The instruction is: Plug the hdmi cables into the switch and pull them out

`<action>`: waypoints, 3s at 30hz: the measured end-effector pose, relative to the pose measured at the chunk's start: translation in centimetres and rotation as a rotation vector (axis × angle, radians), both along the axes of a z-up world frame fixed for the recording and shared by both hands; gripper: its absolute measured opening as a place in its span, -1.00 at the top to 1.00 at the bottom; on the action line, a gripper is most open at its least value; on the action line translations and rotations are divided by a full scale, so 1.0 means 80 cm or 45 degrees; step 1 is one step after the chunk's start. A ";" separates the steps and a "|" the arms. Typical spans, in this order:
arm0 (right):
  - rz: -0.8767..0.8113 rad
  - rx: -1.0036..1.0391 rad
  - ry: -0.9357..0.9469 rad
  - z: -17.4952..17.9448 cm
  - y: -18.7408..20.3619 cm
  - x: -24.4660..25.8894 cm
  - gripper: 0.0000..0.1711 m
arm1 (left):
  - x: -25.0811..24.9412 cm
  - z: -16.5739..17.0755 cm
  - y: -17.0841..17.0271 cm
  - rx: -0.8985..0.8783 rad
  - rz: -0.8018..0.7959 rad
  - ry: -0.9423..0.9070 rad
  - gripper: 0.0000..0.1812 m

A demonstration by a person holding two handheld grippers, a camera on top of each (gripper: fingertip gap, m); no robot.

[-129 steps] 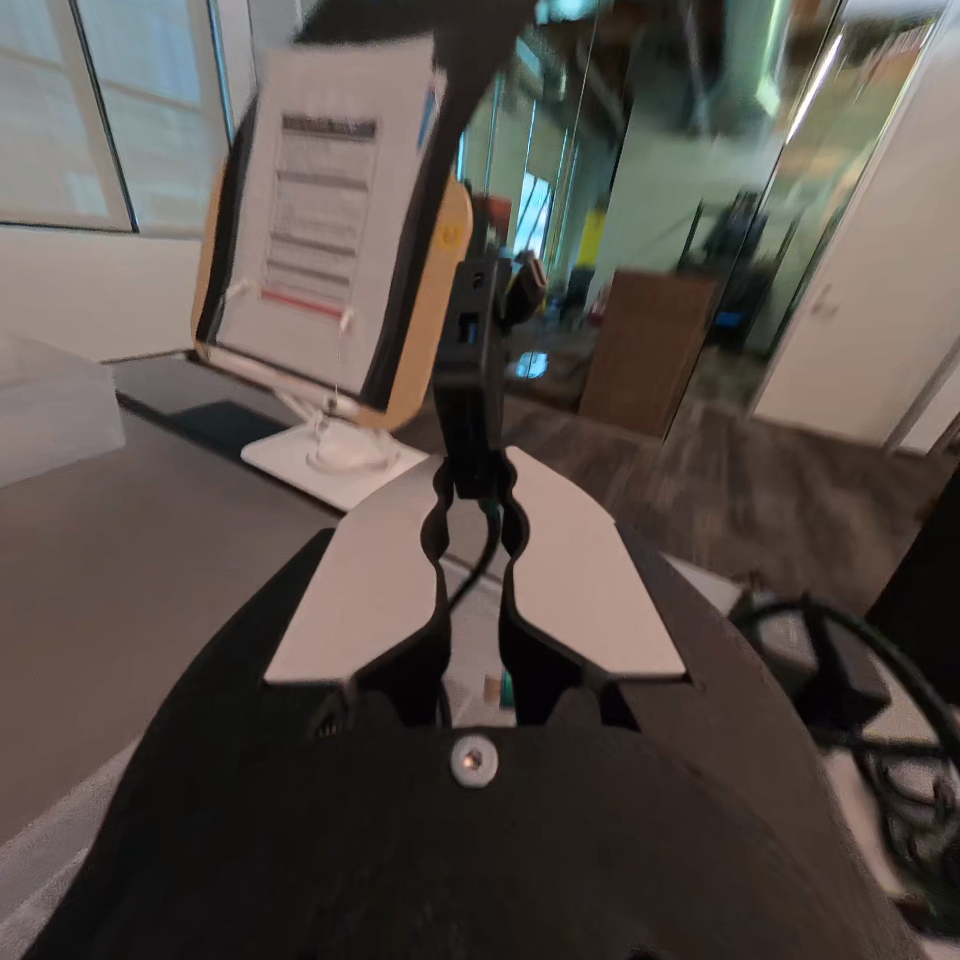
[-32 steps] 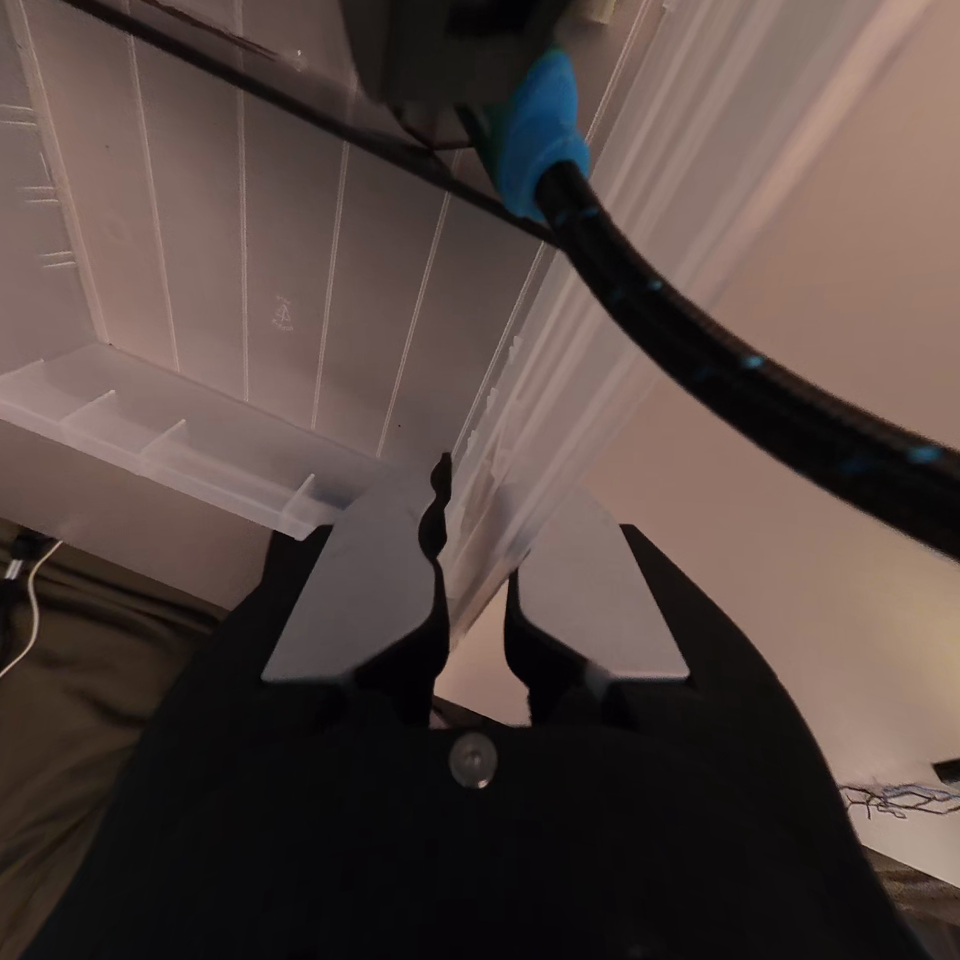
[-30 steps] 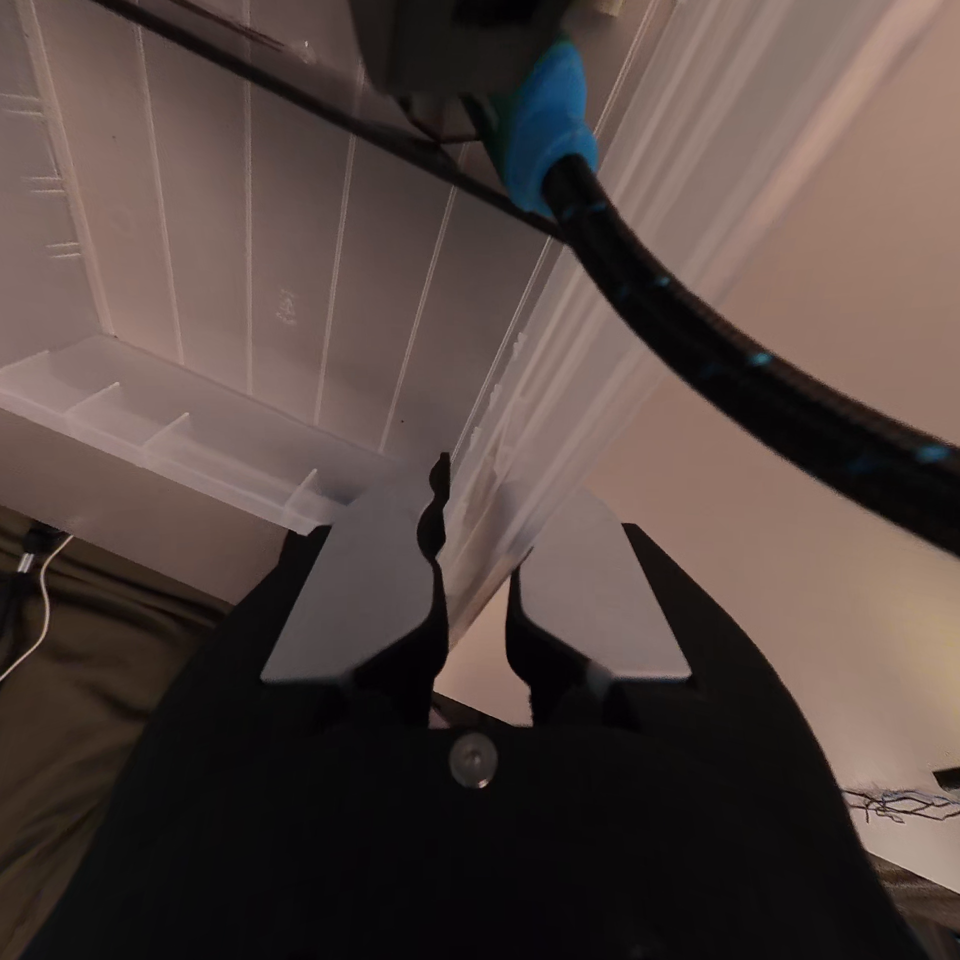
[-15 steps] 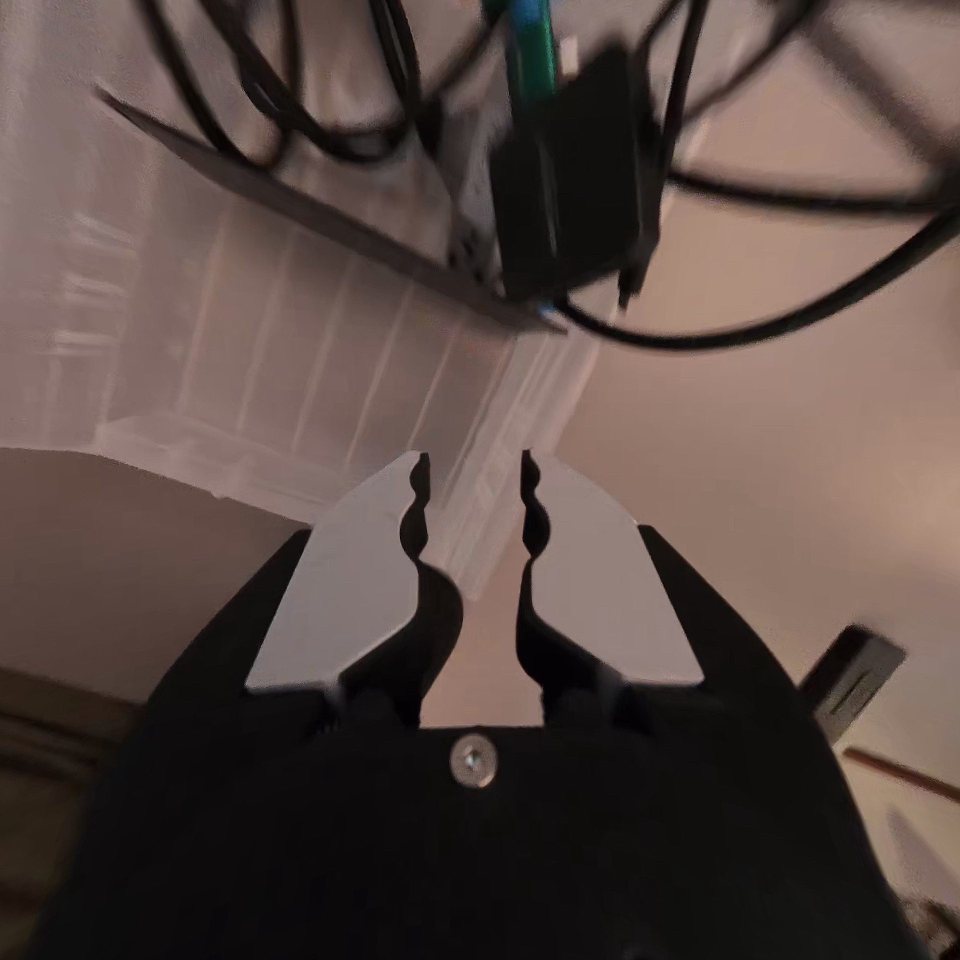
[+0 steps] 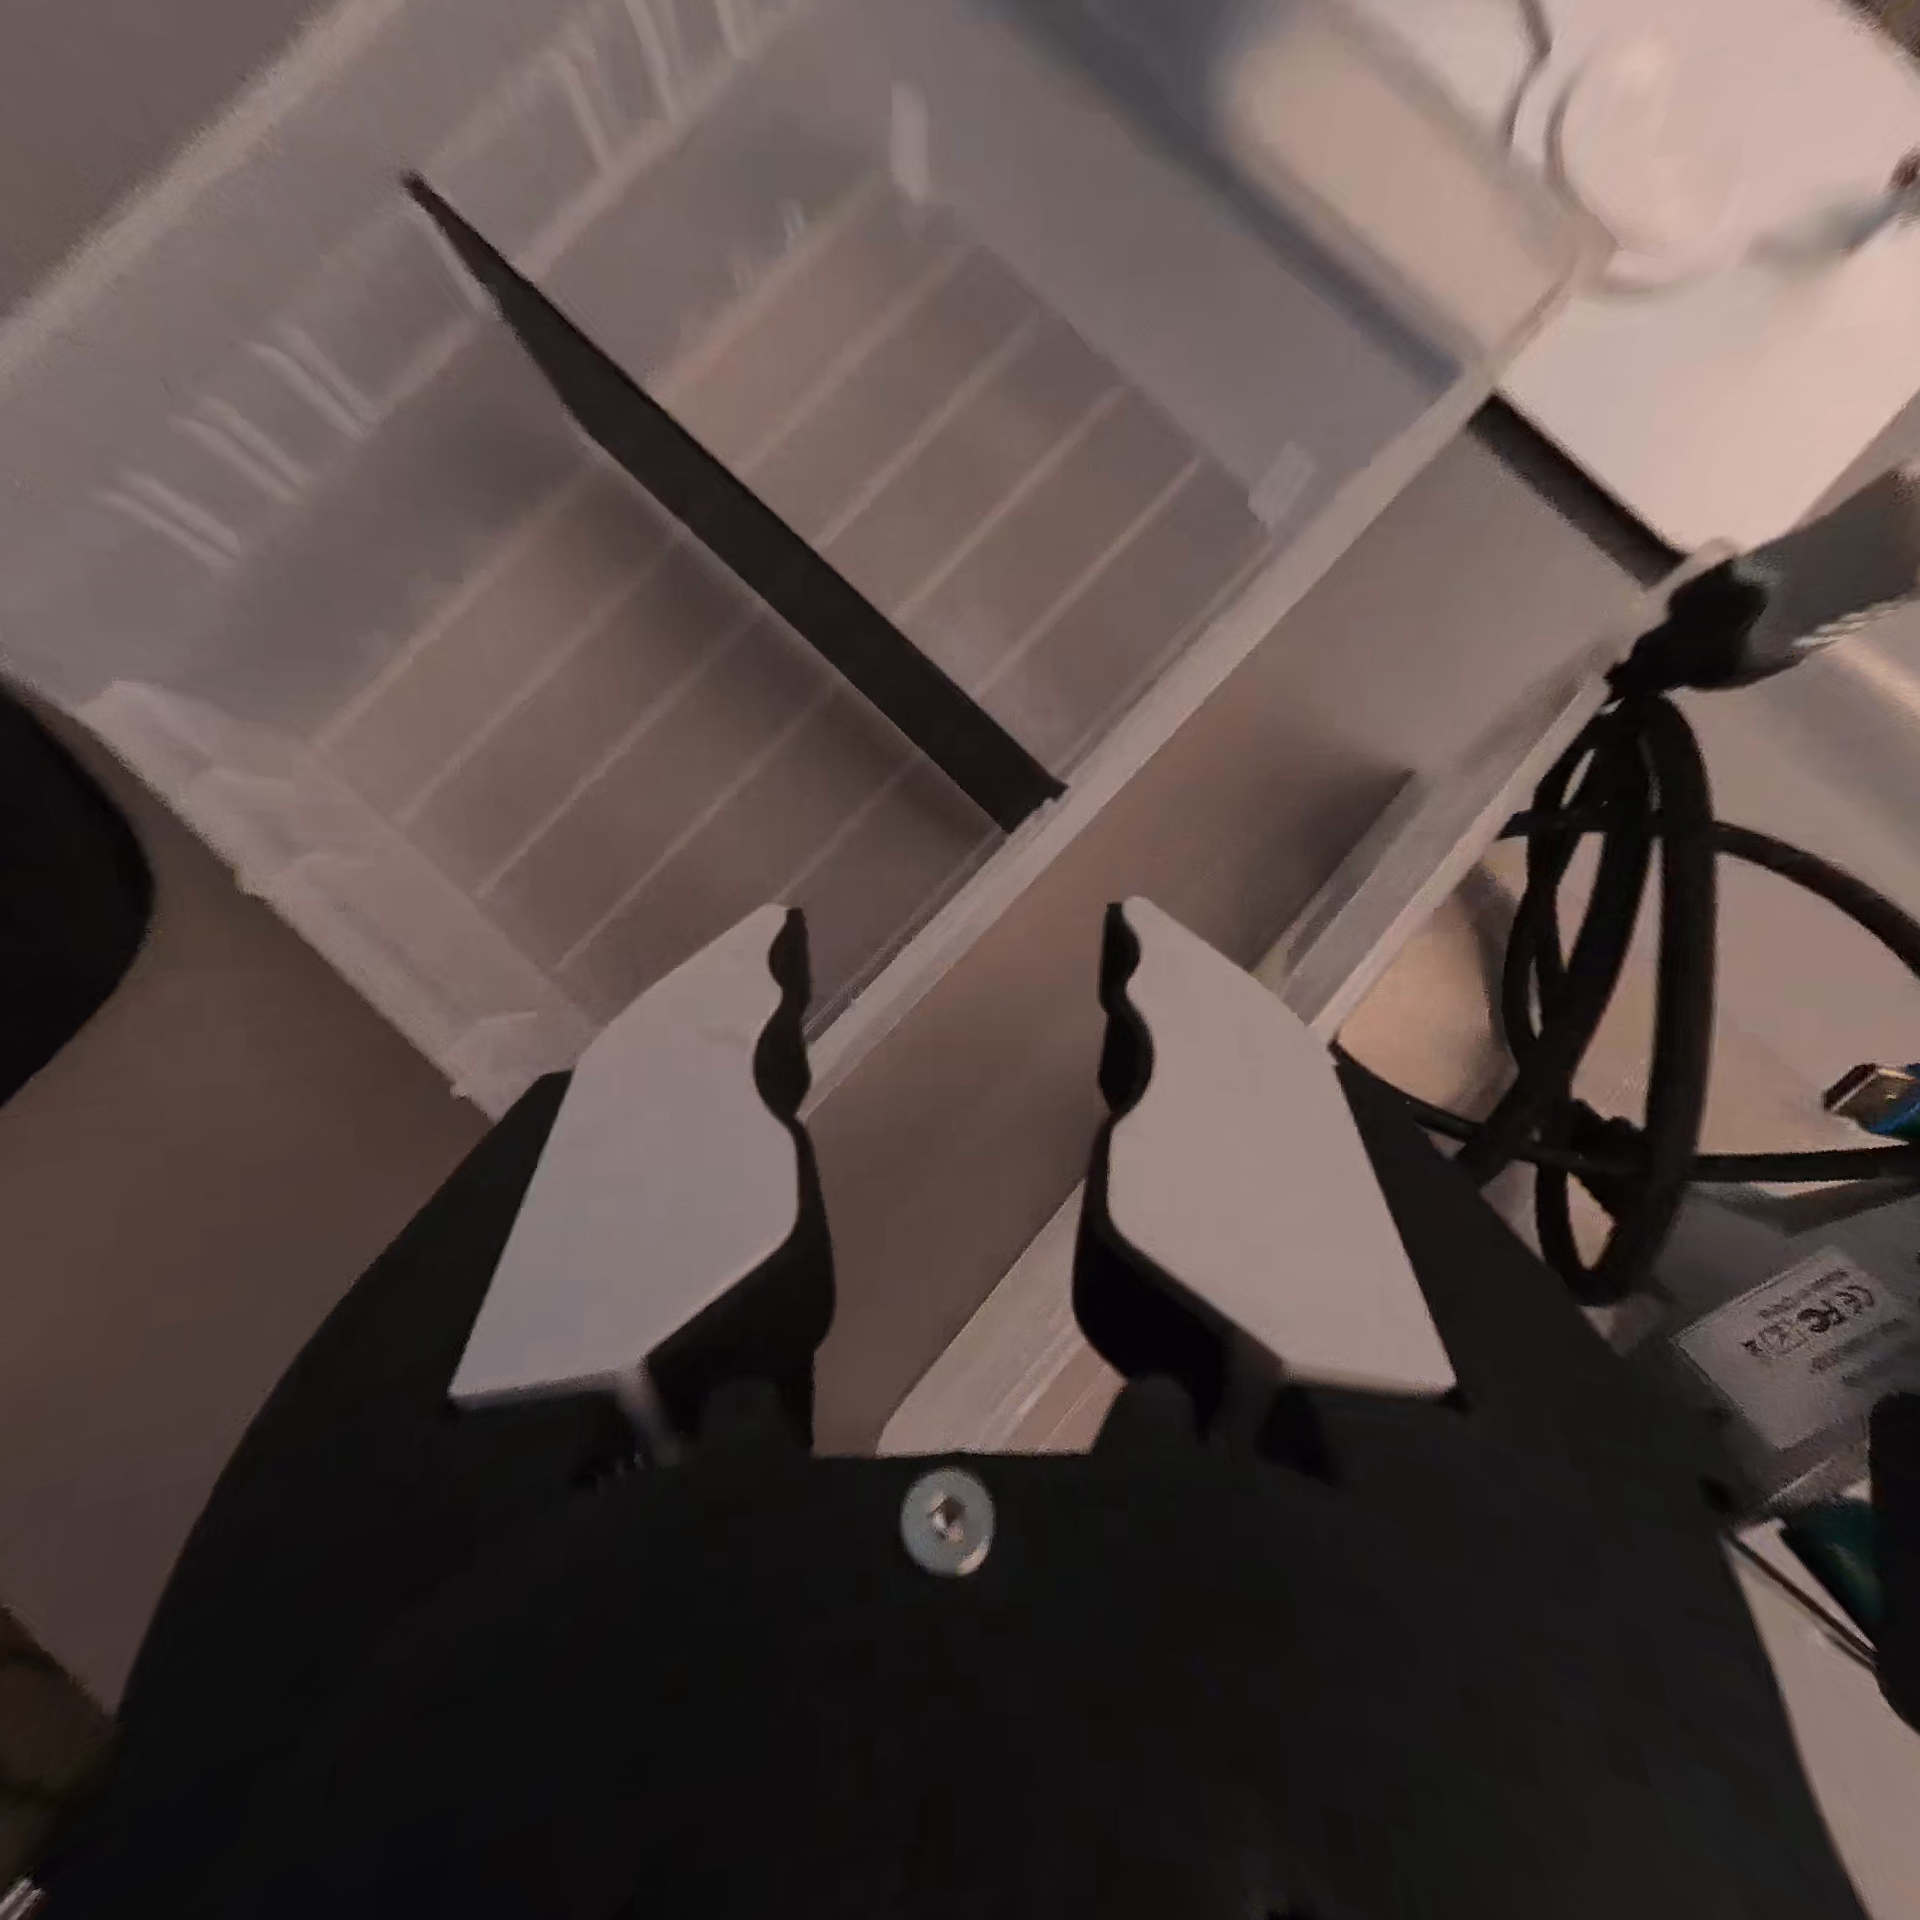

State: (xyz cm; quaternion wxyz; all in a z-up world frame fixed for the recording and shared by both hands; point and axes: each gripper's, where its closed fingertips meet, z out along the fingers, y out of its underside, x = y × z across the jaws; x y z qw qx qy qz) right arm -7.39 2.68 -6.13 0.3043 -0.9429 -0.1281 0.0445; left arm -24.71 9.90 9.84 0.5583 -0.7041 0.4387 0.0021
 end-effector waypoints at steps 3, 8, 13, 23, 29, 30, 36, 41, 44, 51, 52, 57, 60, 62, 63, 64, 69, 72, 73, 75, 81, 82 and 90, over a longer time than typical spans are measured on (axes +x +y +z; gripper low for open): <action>-0.053 -0.180 0.045 -0.021 0.009 -0.005 0.49 | 0.015 0.013 -0.013 0.075 -0.051 -0.030 0.48; -0.133 -0.444 0.098 -0.045 0.018 -0.007 0.53 | 0.022 0.025 -0.025 0.136 -0.074 -0.047 0.49; -0.253 -0.613 0.099 -0.080 0.023 -0.004 0.61 | 0.015 0.043 -0.031 0.185 -0.070 -0.121 0.50; -0.307 -0.703 0.213 -0.079 0.058 -0.019 0.92 | -0.015 0.069 -0.031 0.232 0.062 -0.264 0.51; -0.194 -0.704 0.139 -0.036 0.063 -0.030 0.91 | -0.032 0.096 -0.054 0.205 0.060 -0.479 0.38; -0.166 -0.691 0.133 -0.020 0.063 -0.031 0.91 | -0.035 0.107 -0.066 0.207 0.026 -0.554 0.36; -0.089 -0.447 0.195 0.118 0.033 0.016 0.93 | -0.076 0.173 -0.140 0.365 -0.133 -0.931 0.49; -0.236 -0.315 0.335 0.183 -0.053 0.146 0.93 | -0.055 0.161 -0.146 0.159 -0.306 -0.962 0.43; -0.435 -0.258 0.384 0.179 -0.117 0.253 0.91 | 0.017 0.109 -0.138 -0.227 -0.485 -0.849 0.28; -0.983 -0.294 0.319 0.102 -0.309 0.452 0.91 | 0.232 -0.096 -0.162 -0.952 -0.663 -0.428 0.04; -1.022 -0.281 0.352 0.093 -0.327 0.464 0.91 | 0.251 -0.126 -0.158 -1.018 -0.619 -0.371 -0.02; -1.047 -0.188 0.522 0.073 -0.386 0.484 0.91 | 0.299 -0.207 -0.152 -1.233 -0.551 -0.247 -0.03; -1.039 -0.154 0.551 0.070 -0.403 0.488 0.91 | 0.305 -0.237 -0.162 -1.274 -0.551 -0.136 -0.10; -1.055 -0.154 0.553 0.065 -0.412 0.493 0.90 | 0.309 -0.241 -0.176 -1.365 -0.585 -0.135 -0.04; -1.066 -0.159 0.545 0.061 -0.417 0.497 0.90 | 0.311 -0.242 -0.180 -1.385 -0.595 -0.132 -0.04; -1.080 -0.167 0.534 0.055 -0.421 0.502 0.90 | 0.311 -0.243 -0.183 -1.402 -0.605 -0.124 -0.02; -1.144 -0.237 0.526 0.016 -0.434 0.515 0.89 | 0.292 -0.243 -0.178 -1.479 -0.618 0.006 0.48; -1.145 -0.269 0.552 -0.006 -0.431 0.513 0.90 | 0.273 -0.240 -0.161 -1.472 -0.642 0.041 0.62; -1.138 -0.278 0.561 -0.012 -0.428 0.511 0.90 | 0.264 -0.239 -0.155 -1.474 -0.629 0.070 0.66; -1.125 -0.291 0.581 -0.023 -0.421 0.506 0.90 | 0.245 -0.238 -0.139 -1.451 -0.600 0.132 0.73; -1.049 -0.289 0.633 -0.036 -0.376 0.487 0.89 | 0.170 -0.236 -0.077 -1.449 -0.423 0.190 0.84; -1.030 -0.293 0.636 -0.037 -0.366 0.482 0.89 | 0.156 -0.236 -0.062 -1.432 -0.377 0.178 0.86; -0.927 -0.307 0.612 -0.047 -0.287 0.456 0.88 | 0.005 -0.233 0.047 -1.326 0.025 0.053 0.91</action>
